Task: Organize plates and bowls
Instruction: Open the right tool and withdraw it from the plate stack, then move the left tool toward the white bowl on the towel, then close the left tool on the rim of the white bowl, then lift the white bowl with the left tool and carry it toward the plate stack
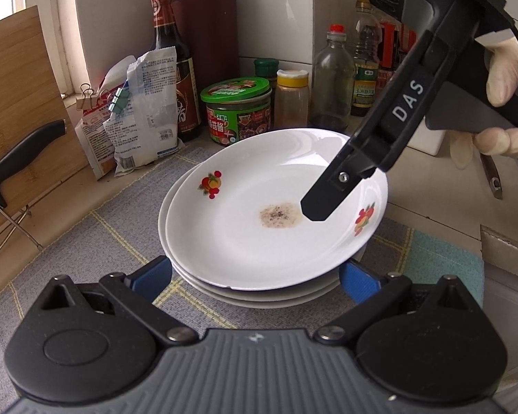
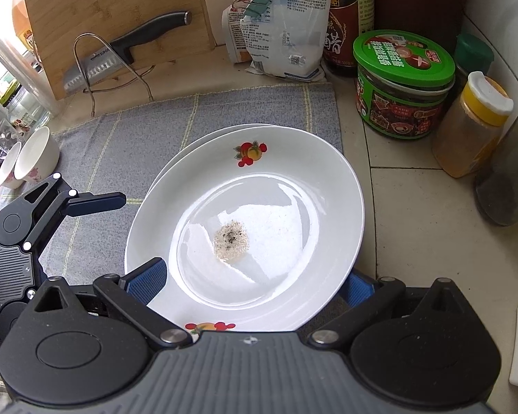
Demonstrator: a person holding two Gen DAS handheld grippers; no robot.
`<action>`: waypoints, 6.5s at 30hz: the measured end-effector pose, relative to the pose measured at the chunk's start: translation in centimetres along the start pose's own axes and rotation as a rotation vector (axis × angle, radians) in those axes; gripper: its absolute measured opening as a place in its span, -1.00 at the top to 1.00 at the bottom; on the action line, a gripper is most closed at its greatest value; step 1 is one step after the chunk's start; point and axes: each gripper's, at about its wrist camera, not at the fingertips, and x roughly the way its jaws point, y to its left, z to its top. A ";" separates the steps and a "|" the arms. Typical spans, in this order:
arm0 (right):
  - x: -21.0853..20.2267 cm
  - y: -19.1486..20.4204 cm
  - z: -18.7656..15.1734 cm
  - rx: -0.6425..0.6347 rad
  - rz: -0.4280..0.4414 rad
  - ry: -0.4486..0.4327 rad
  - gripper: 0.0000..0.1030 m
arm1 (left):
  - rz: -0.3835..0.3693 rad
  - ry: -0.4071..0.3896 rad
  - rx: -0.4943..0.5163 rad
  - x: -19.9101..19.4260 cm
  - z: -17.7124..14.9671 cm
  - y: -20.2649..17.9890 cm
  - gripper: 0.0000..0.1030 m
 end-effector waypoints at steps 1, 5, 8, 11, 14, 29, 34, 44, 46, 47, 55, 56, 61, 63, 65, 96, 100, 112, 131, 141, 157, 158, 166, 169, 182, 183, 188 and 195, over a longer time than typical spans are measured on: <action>0.0 0.1 0.0 -0.007 -0.006 0.004 -1.00 | 0.003 0.000 0.000 0.0 0.0 0.0 -0.99; 0.0 0.4 -0.1 -0.021 -0.018 0.010 -1.00 | 0.009 -0.001 -0.007 -0.1 -0.1 0.0 -0.99; -0.1 0.7 -0.2 -0.037 -0.029 0.015 -1.00 | 0.015 0.000 -0.017 -0.1 -0.1 0.0 -0.99; -0.3 1.0 -0.3 -0.050 -0.038 0.016 -1.00 | 0.020 -0.001 -0.021 -0.1 -0.2 0.0 -0.99; -0.5 1.1 -0.5 -0.050 -0.043 0.018 -1.00 | 0.025 -0.001 -0.025 -0.2 -0.2 -0.1 -0.99; -3.7 3.1 -1.3 -0.166 -0.064 -0.169 -1.00 | 0.088 -0.052 -0.083 -2.8 0.2 0.4 -0.99; -3.9 5.1 -2.2 -0.278 -0.172 -0.291 -1.00 | 0.165 -0.055 -0.140 -4.4 -0.6 1.0 -0.99; -1.9 7.9 -3.1 -0.355 -0.094 -0.326 -1.00 | 0.378 -0.038 -0.271 -8.3 -3.3 1.3 -0.99; -1.2 8.7 -3.2 -0.381 -0.062 -0.326 -1.00 | 0.429 -0.024 -0.296 -9.0 -3.9 1.2 -0.99; -0.9 9.1 -3.3 -0.400 -0.046 -0.331 -1.00 | 0.447 -0.018 -0.307 -9.4 -4.2 1.2 -0.99; 1.4 13.1 -3.6 -0.529 0.049 -0.325 -1.00 | 0.553 -0.011 -0.377 -13.1 -6.7 1.3 -0.99; 1.5 13.5 -3.7 -0.539 0.058 -0.320 -1.00 | 0.565 -0.011 -0.386 -13.4 -7.0 1.5 -0.99; 2.6 16.3 -4.4 -0.600 0.088 -0.293 -1.00 | 0.568 -0.021 -0.435 -15.2 -8.9 2.7 -0.99; 3.0 17.3 -4.7 -0.604 0.095 -0.282 -1.00 | 0.557 -0.022 -0.442 -16.1 -10.1 3.4 -0.99; 3.8 18.7 -5.2 -0.602 0.102 -0.263 -1.00 | 0.547 -0.014 -0.448 -16.7 -11.0 4.0 -0.99; 13.1 39.4 -8.6 -0.682 0.194 -0.150 -1.00 | 0.533 0.075 -0.504 -26.6 -22.6 17.1 -0.99; 13.3 39.9 -9.2 -0.718 0.156 -0.181 -1.00 | 0.493 0.077 -0.518 -26.6 -23.0 18.0 -0.99; 12.9 39.2 -10.0 -0.706 0.169 -0.238 -1.00 | 0.344 0.138 -0.455 -24.4 -22.4 19.9 -0.98; 12.2 42.3 -9.2 -0.762 0.161 -0.293 -1.00 | 0.220 0.188 -0.443 -22.7 -21.6 20.9 -0.44; 11.6 42.8 -9.0 -0.785 0.167 -0.295 -0.76 | 0.159 0.187 -0.442 -22.4 -21.3 20.9 -0.14; 11.5 42.9 -8.6 -0.773 0.165 -0.277 -0.74 | 0.150 0.193 -0.434 -22.4 -21.2 20.9 -0.10; 11.5 42.9 -8.6 -0.773 0.165 -0.275 -0.74 | 0.151 0.193 -0.432 -22.4 -21.1 20.9 -0.10; 10.4 42.4 -8.5 -0.766 0.158 -0.279 -0.74 | 0.143 0.181 -0.405 -22.3 -19.6 19.8 -0.10; 9.6 41.6 -8.5 -0.760 0.151 -0.281 -0.74 | 0.134 0.172 -0.395 -21.8 -18.8 19.1 -0.10; 6.9 35.9 -8.8 -0.711 0.096 -0.271 -0.74 | 0.075 0.148 -0.354 -18.3 -15.1 15.2 -0.10; 6.8 35.6 -8.8 -0.707 0.092 -0.270 -0.74 | 0.070 0.147 -0.351 -18.0 -14.9 15.0 -0.10; 6.2 33.9 -8.9 -0.682 0.068 -0.265 -0.74 | 0.045 0.146 -0.336 -16.6 -13.7 14.1 -0.10; 5.7 31.6 -9.0 -0.647 0.038 -0.258 -0.74 | 0.012 0.141 -0.309 -15.0 -12.4 13.1 -0.10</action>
